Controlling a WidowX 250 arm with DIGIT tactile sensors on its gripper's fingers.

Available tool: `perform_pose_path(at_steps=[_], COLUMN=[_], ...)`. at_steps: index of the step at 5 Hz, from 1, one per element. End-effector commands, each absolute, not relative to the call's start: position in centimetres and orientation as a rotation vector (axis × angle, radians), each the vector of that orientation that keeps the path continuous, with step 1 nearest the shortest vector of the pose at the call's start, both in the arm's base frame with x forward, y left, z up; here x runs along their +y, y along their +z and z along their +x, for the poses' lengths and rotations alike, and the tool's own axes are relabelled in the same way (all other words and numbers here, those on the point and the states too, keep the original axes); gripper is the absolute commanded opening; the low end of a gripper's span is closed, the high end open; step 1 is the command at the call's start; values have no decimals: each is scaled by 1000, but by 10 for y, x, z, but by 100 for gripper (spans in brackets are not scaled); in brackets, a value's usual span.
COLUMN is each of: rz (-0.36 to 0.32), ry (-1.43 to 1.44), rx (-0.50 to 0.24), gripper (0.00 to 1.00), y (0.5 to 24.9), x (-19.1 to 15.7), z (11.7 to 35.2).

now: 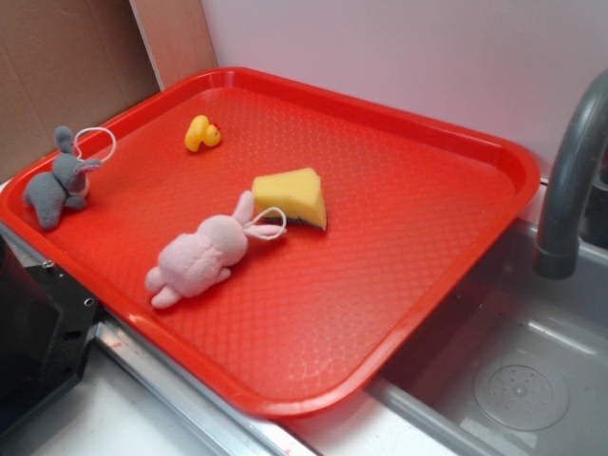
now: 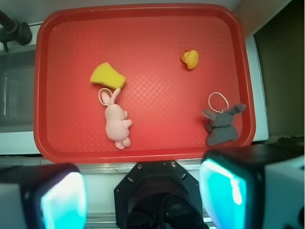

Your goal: Grab the gray animal.

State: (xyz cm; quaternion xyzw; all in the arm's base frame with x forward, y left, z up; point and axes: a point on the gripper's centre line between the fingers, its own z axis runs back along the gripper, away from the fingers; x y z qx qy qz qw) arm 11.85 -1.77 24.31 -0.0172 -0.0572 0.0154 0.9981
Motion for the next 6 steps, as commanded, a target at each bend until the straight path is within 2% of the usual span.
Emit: perform_pose_path(at_steps=[1, 2, 3, 5, 6], rz=[-34, -3, -19, 76, 87], ry=[31, -113, -153, -151, -174], rx=[-114, -121, -122, -23, -4], gripper=[100, 100, 100, 100, 100], y=[243, 193, 164, 101, 84], x=[-18, 32, 63, 117, 130], z=[118, 139, 148, 140, 136])
